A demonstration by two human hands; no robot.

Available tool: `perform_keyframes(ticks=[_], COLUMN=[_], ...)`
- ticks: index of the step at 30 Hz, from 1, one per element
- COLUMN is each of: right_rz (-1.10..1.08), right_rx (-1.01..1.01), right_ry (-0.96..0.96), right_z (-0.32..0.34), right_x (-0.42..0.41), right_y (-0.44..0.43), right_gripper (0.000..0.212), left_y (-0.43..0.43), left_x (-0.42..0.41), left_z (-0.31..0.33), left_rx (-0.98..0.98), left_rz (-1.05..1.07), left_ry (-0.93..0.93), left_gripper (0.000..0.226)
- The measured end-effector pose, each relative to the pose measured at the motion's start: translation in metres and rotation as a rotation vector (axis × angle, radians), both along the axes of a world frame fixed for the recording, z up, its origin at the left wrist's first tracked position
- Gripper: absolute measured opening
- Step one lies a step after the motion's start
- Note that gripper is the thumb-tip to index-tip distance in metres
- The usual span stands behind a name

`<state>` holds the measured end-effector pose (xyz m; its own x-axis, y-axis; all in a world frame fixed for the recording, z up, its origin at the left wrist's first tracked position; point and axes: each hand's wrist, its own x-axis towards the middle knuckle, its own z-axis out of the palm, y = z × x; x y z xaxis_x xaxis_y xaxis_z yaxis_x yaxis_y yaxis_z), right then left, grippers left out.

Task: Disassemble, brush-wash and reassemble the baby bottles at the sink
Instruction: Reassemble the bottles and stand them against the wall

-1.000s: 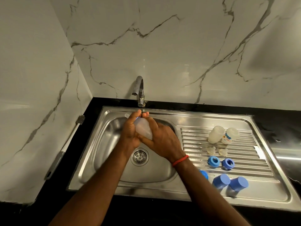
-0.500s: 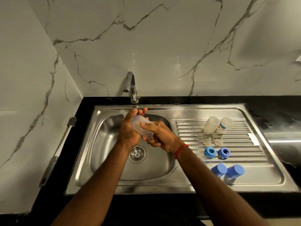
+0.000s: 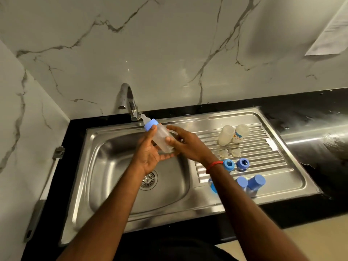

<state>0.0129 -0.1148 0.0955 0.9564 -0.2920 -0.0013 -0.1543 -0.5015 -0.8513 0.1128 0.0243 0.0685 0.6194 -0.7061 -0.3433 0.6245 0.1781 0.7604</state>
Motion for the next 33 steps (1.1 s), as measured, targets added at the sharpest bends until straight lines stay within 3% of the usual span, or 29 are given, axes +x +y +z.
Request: perform_keyframes(ticks=[5, 10, 14, 19, 30, 33], right_rz=[-0.099, -0.088, -0.061, -0.024, 0.001, 0.030], right_rx=[-0.185, -0.385, -0.432, -0.526, -0.536, -0.515], right_ry=[0.174, 0.408, 0.655, 0.828, 0.846, 0.885], right_z=[-0.004, -0.023, -0.040, -0.054, -0.067, -0.068], right_x=[-0.034, -0.063, -0.078, -0.092, -0.099, -0.100], right_y=[-0.045, -0.062, -0.058, -0.046, -0.037, -0.038], right_gripper=[0.044, 0.051, 0.063, 0.071, 0.045, 0.050], left_y=[-0.009, -0.015, -0.021, -0.023, -0.019, -0.019], left_x=[-0.009, -0.022, -0.028, -0.034, -0.037, -0.036], left_z=[-0.013, -0.028, -0.039, -0.045, -0.049, -0.052], left_rx=[0.118, 0.280, 0.332, 0.382, 0.438, 0.447], left_rz=[-0.073, -0.202, -0.248, -0.292, -0.280, -0.265], left_ry=[-0.105, -0.313, -0.367, -0.418, -0.416, -0.407], left_gripper=[0.048, 0.054, 0.046, 0.043, 0.051, 0.048])
